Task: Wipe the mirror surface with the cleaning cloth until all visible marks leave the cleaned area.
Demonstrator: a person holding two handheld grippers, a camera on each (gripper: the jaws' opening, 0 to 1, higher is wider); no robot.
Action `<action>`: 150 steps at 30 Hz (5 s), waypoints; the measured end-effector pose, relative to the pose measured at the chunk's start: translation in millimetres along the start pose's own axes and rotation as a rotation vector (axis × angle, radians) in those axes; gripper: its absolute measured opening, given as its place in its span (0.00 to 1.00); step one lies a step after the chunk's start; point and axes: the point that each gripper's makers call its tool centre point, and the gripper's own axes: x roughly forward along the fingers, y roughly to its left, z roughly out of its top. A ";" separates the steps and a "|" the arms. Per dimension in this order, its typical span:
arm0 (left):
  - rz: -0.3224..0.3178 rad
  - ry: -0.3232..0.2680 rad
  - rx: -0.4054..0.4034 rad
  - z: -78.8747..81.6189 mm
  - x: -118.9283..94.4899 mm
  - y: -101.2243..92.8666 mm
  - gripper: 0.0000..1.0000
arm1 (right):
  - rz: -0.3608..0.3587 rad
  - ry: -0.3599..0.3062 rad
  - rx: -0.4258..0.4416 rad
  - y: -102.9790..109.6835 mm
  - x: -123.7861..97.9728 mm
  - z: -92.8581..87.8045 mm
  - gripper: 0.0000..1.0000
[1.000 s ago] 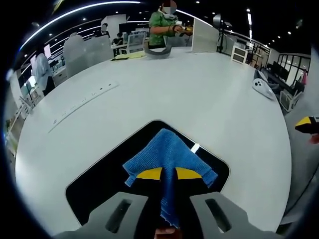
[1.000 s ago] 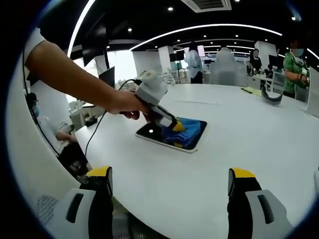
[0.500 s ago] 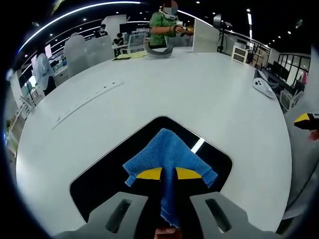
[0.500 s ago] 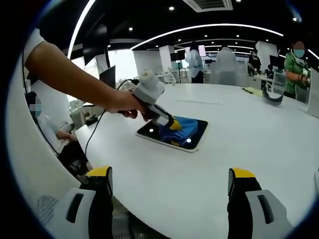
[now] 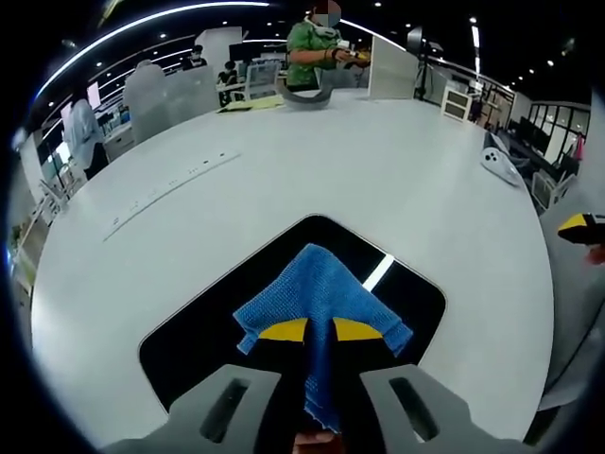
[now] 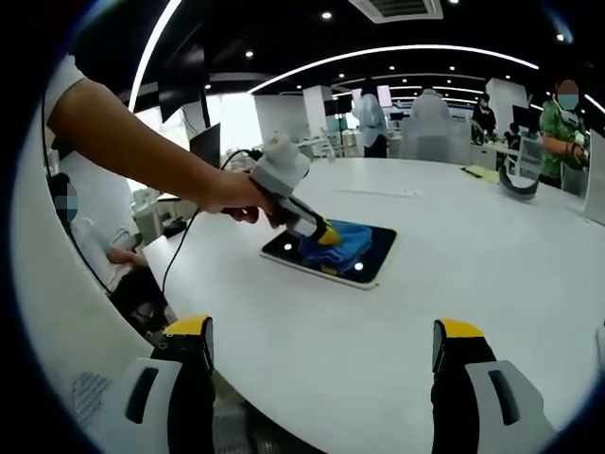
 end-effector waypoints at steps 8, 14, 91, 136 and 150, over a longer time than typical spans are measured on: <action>0.011 0.001 -0.001 -4.6 -4.6 6.4 0.06 | 0.007 0.004 -0.009 0.9 1.9 0.7 0.97; 0.015 0.003 -0.010 -6.3 -7.6 8.6 0.06 | 0.011 0.003 -0.008 0.2 3.0 2.9 0.97; 0.087 0.052 0.016 -45.3 -47.2 64.7 0.07 | 0.004 0.008 -0.020 5.8 0.4 1.9 0.97; 0.100 0.033 0.002 -58.0 -64.1 59.3 0.06 | 0.015 0.006 -0.034 15.7 2.1 1.9 0.96; 0.107 0.035 -0.003 -62.5 -66.3 54.9 0.06 | 0.026 -0.004 -0.032 16.8 3.6 4.1 0.96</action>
